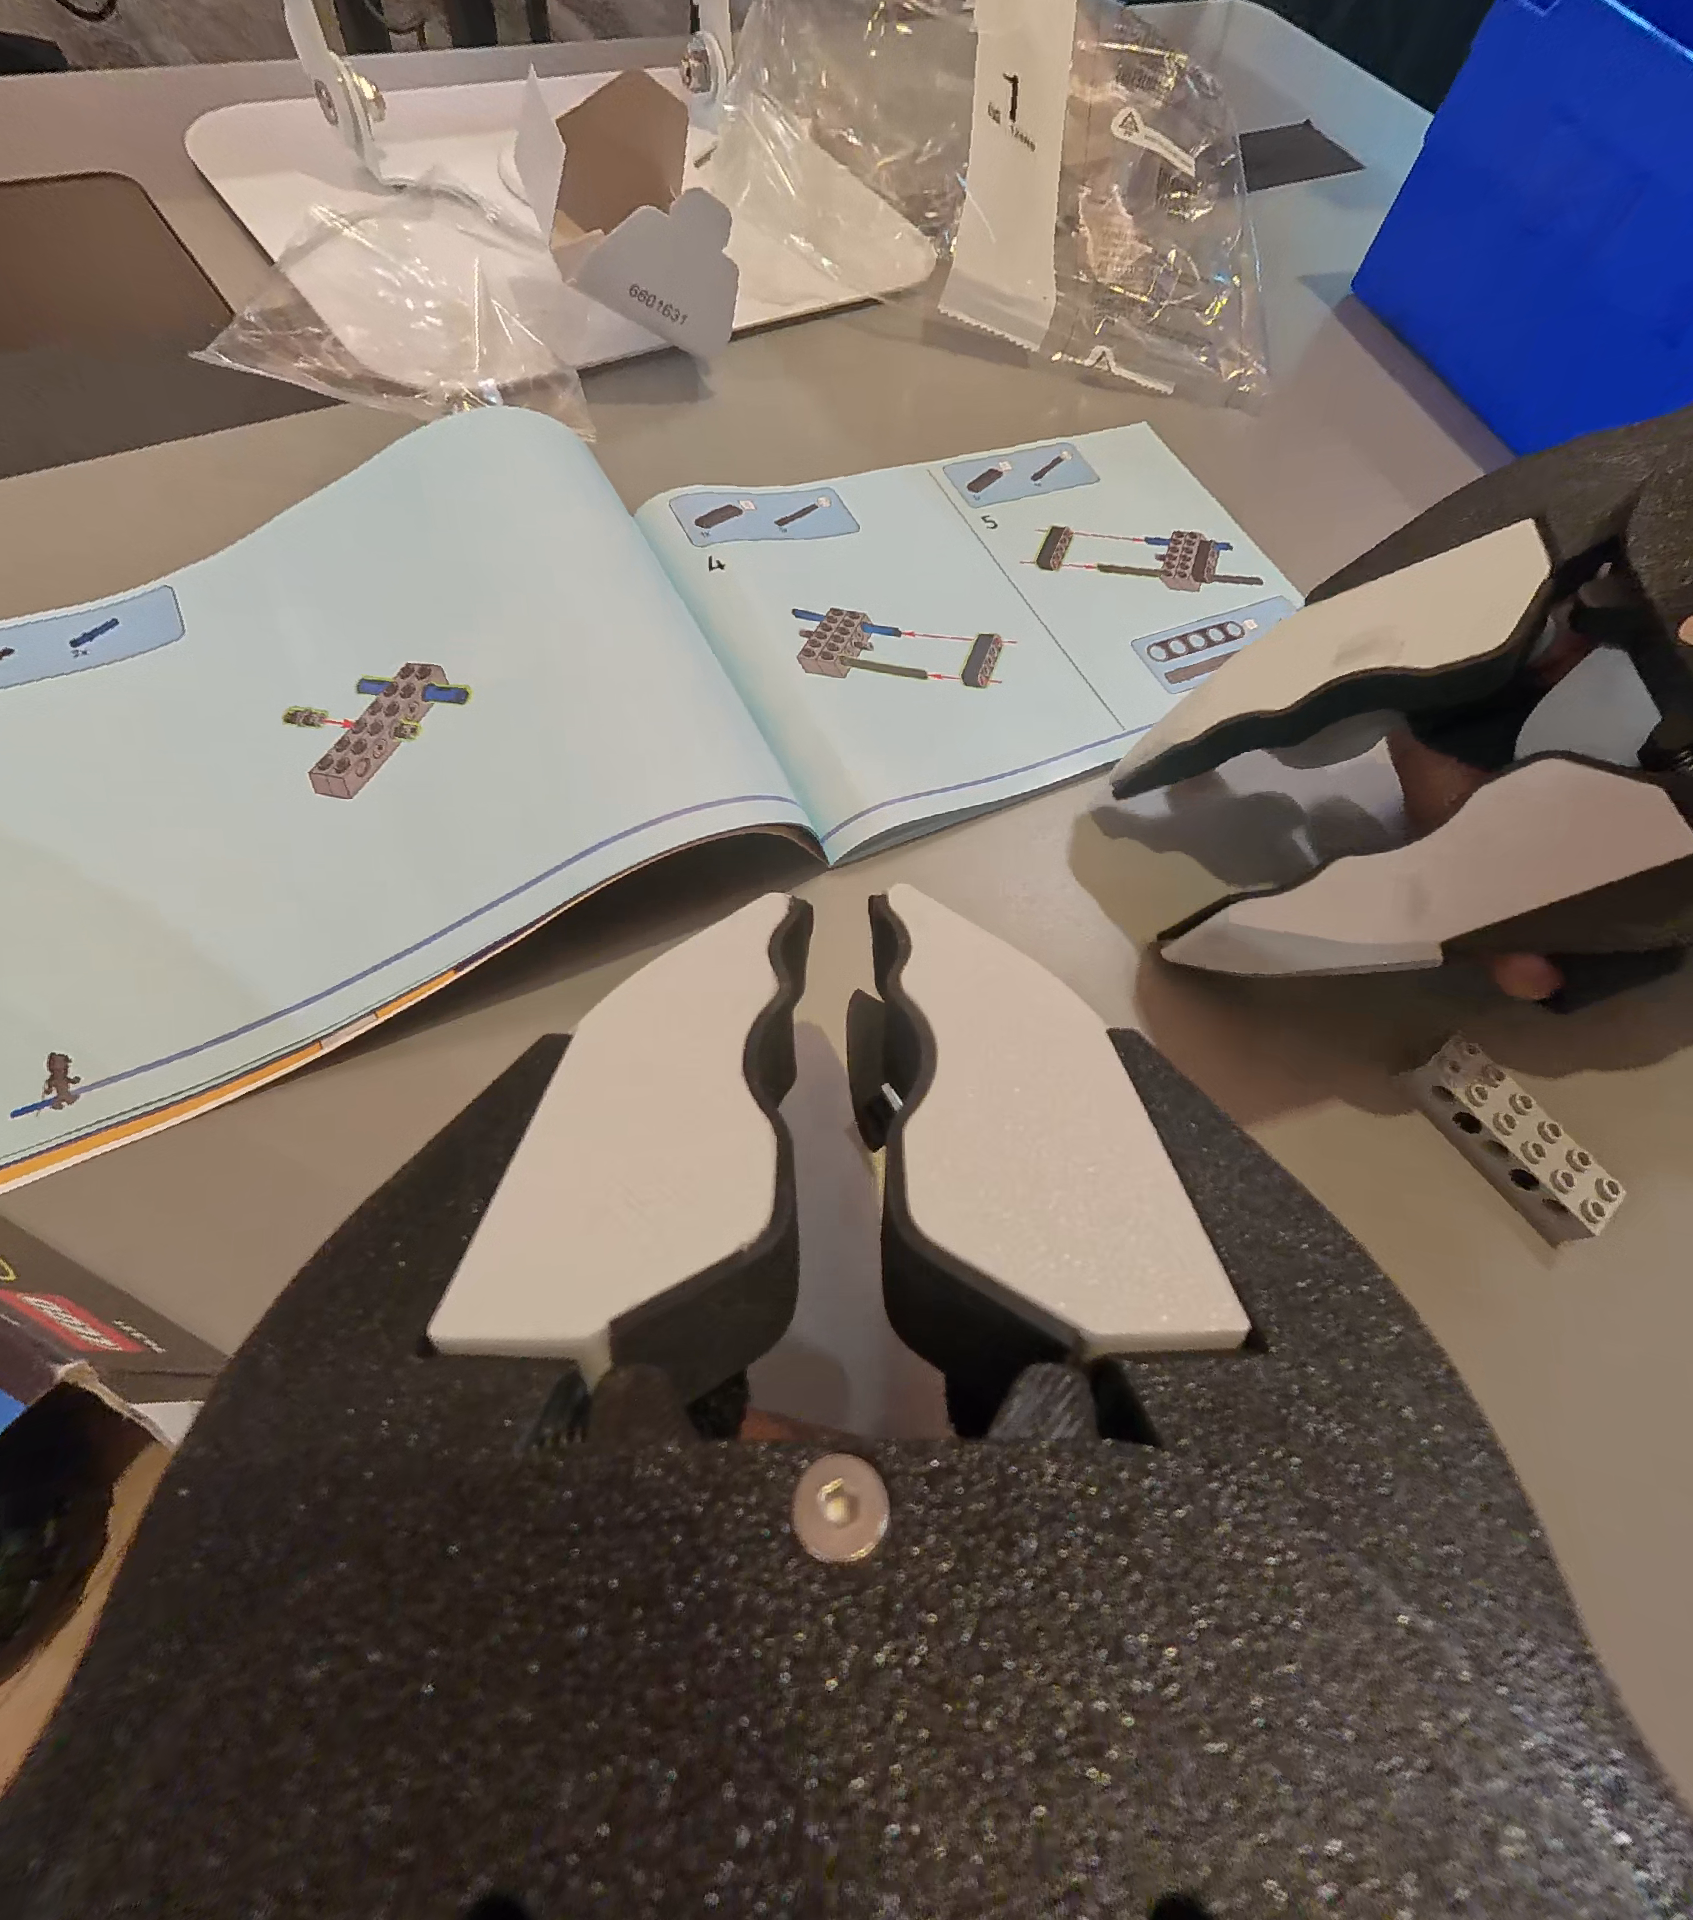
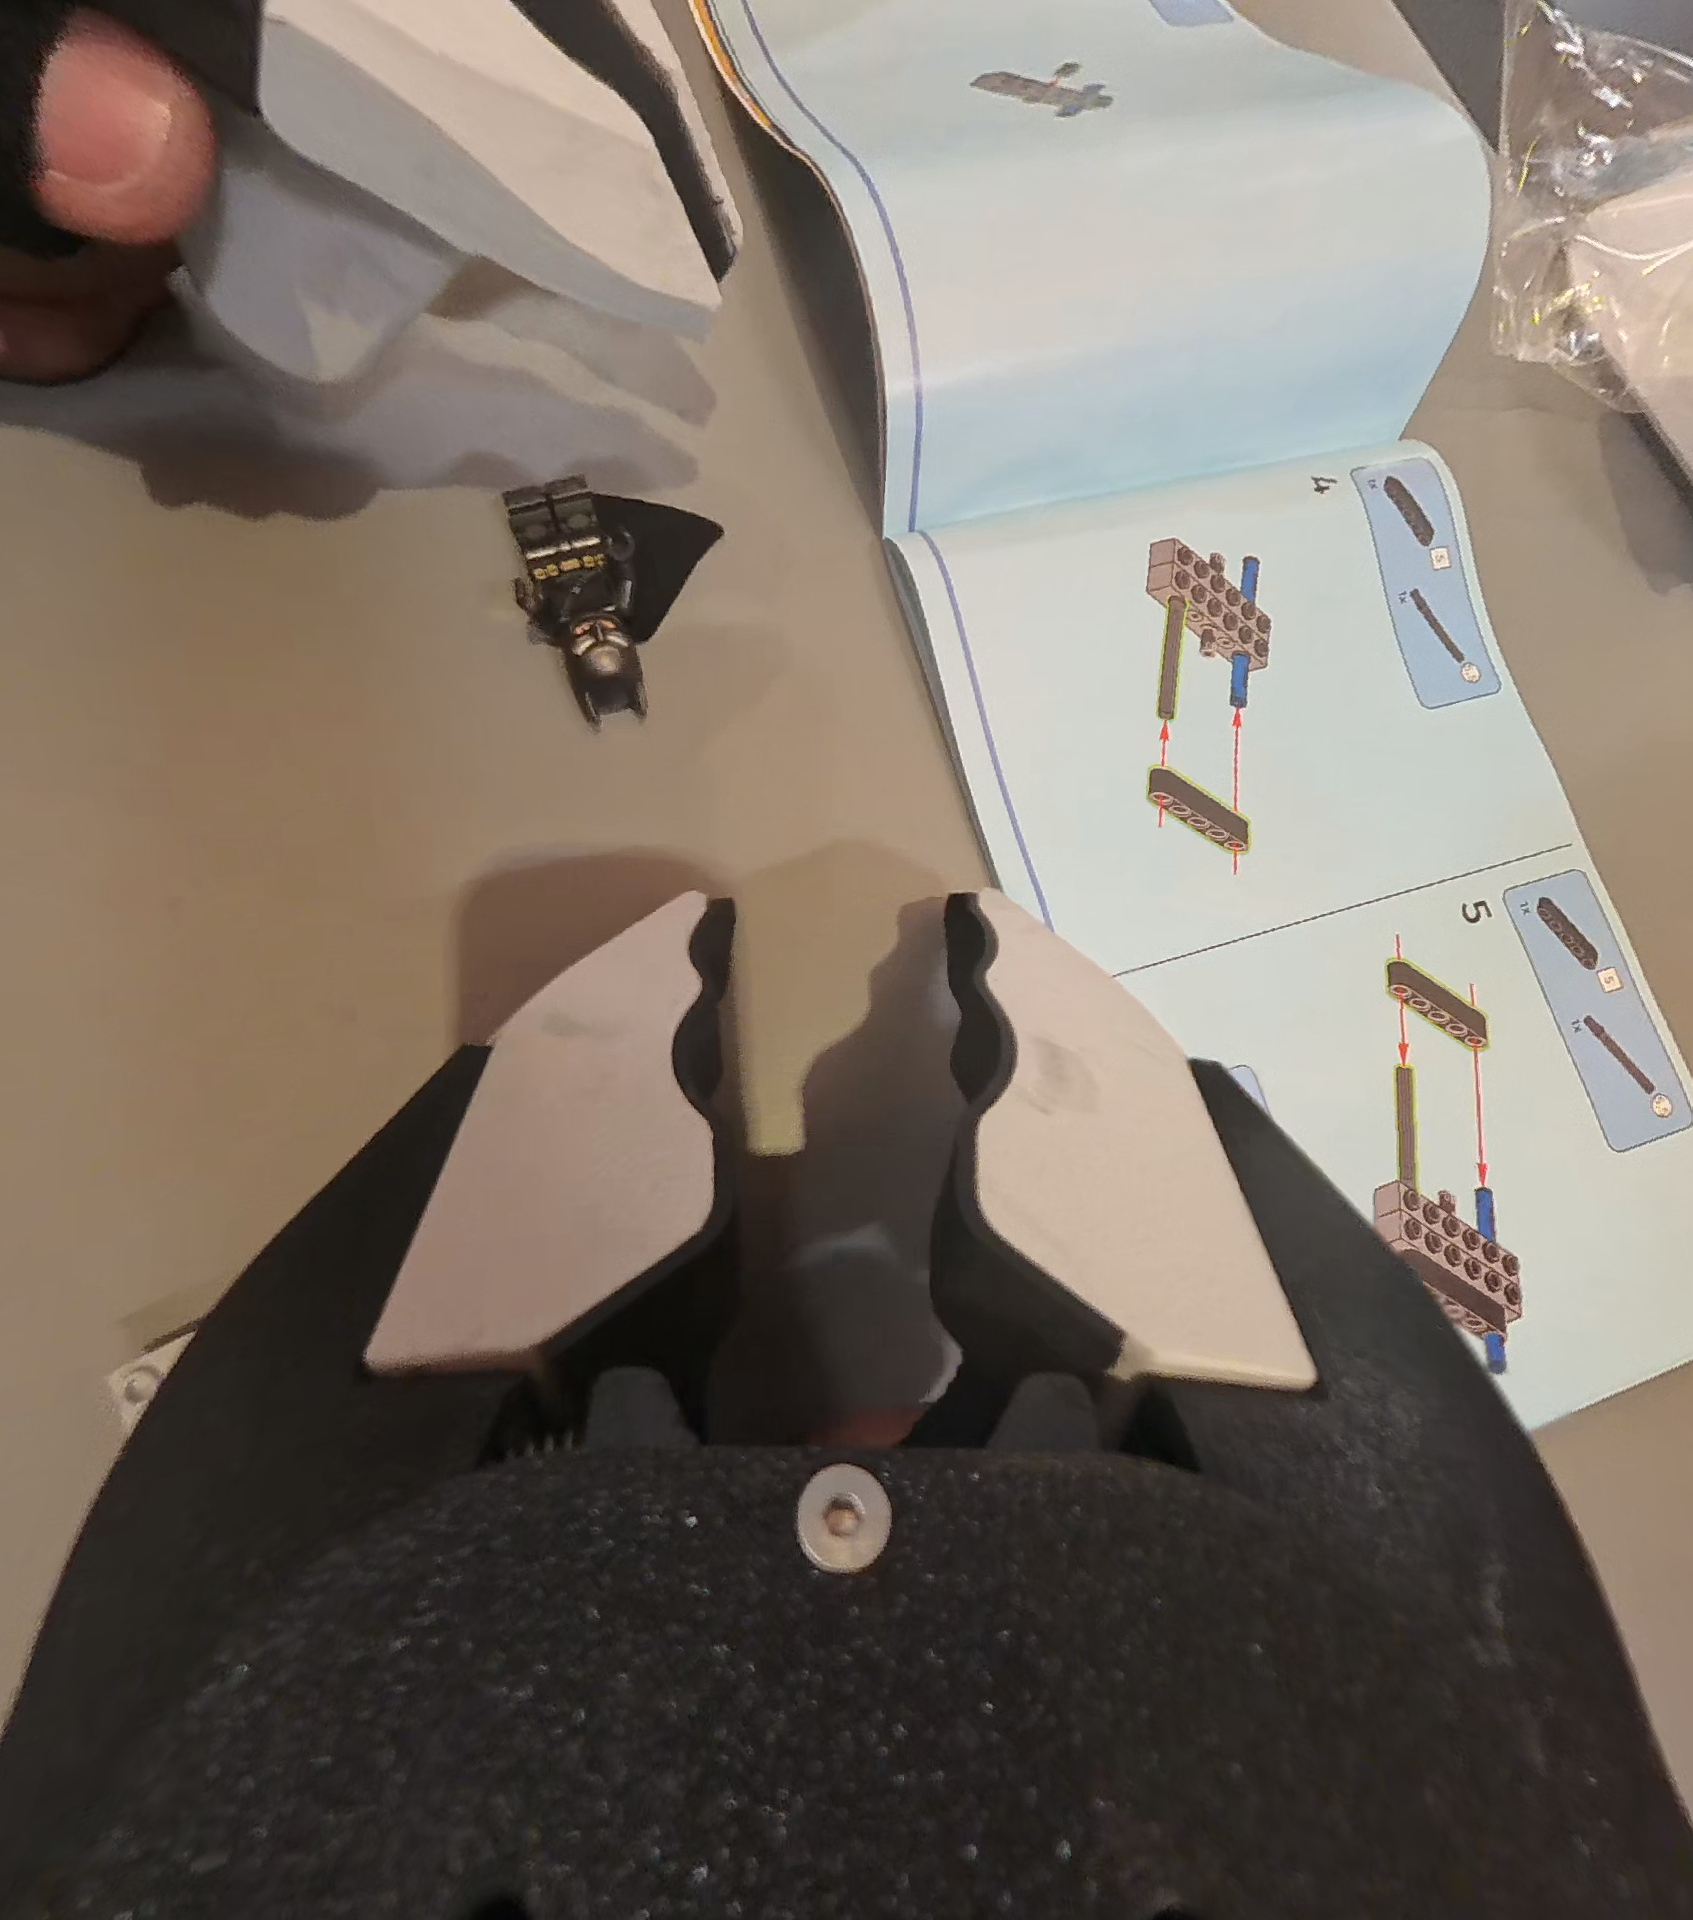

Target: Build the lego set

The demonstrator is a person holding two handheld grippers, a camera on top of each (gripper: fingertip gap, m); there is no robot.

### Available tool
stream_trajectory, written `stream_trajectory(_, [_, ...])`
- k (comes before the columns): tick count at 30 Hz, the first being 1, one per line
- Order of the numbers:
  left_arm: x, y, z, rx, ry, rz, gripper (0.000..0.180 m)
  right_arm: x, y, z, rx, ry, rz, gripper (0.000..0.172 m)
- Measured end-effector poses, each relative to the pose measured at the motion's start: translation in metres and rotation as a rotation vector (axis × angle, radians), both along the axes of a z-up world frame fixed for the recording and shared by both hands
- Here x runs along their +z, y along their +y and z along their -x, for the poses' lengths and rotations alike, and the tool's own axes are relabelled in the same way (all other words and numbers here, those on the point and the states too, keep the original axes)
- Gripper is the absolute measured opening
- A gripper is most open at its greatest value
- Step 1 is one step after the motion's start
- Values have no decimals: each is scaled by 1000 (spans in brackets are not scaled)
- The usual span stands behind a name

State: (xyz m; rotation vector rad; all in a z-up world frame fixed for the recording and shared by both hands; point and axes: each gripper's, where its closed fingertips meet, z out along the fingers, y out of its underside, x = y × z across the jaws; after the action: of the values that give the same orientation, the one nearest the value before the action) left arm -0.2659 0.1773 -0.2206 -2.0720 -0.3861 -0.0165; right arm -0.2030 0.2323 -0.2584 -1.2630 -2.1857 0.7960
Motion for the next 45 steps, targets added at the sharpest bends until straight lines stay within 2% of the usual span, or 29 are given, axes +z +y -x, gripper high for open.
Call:
stream_trajectory(7, [-3, 1, -2, -2, 37, 35, 12, 23, -1, -1, -2, 114, 35, 41])
stream_trajectory(12, [-5, 2, -3, -10, 38, 45, 12, 65, 0, -8, 3, 169, 122, 39])
stream_trajectory(16, [-6, 3, -5, -21, 42, 56, 12, 107, 16, -21, 1, 203, 148, 39])
stream_trajectory(19, [-7, 3, -5, -26, 52, 65, 12, 146, 47, -40, -23, 234, 94, 39])
stream_trajectory(22, [-8, 4, -7, -34, 66, 71, 12, 180, 114, -78, -140, 257, -56, 40])
stream_trajectory(24, [-8, 4, -8, -42, 74, 73, 12, 188, 170, -114, -231, 224, -167, 34])
stream_trajectory(26, [-8, 4, -10, -51, 85, 80, 12, 173, 216, -156, -266, 85, -225, 26])
stream_trajectory(29, [-12, 5, -12, -64, 96, 103, 12, 124, 263, -217, -268, -243, -263, 24])
stream_trajectory(32, [-15, 6, -14, -73, 116, 127, 12, 77, 277, -257, -255, -503, -239, 23])
stream_trajectory(35, [-16, 7, -15, -77, 141, 145, 12, 46, 273, -271, -227, -675, -252, 23])
stream_trajectory(38, [-17, 7, -16, -82, 166, 152, 12, 31, 268, -274, -194, -773, -257, 23])
stream_trajectory(45, [-20, 8, -22, -109, 225, 183, 13, 15, 264, -279, -190, -862, -177, 25])
